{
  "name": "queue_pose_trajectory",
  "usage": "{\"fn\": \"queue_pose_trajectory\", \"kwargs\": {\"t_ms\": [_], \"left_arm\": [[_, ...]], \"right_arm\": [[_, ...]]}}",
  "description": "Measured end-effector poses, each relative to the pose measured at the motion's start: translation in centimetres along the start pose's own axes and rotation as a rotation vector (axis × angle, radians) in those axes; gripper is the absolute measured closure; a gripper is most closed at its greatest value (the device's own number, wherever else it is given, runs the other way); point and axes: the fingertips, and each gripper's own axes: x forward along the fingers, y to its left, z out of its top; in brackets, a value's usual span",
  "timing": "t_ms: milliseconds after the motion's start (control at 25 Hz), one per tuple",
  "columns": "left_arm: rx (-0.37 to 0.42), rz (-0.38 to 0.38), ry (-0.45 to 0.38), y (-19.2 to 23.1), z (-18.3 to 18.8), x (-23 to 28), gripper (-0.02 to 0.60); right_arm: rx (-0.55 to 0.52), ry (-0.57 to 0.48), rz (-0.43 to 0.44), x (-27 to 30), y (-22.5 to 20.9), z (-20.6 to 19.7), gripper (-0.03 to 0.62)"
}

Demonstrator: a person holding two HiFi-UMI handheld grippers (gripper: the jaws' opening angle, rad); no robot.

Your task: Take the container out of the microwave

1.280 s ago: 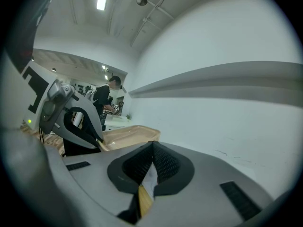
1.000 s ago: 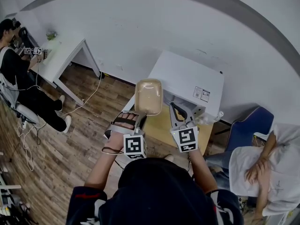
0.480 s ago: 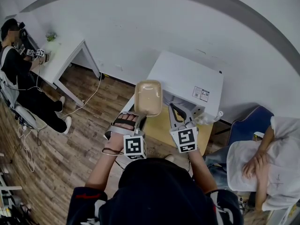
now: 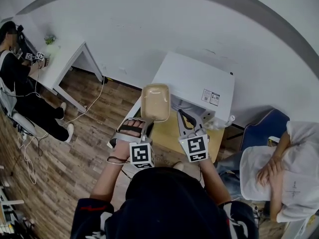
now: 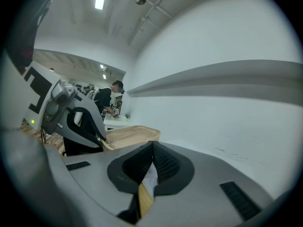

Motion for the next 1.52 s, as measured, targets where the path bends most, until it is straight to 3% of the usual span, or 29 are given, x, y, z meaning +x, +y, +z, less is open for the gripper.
{"fn": "queue_pose_trajectory", "kwargs": {"t_ms": [1520], "left_arm": [[0.000,-0.014,-0.008,0.9,0.3,1.8,0.531]], "right_arm": [[0.031,0.003,-0.022,1.2,-1.7,-0.5,0.586]]}}
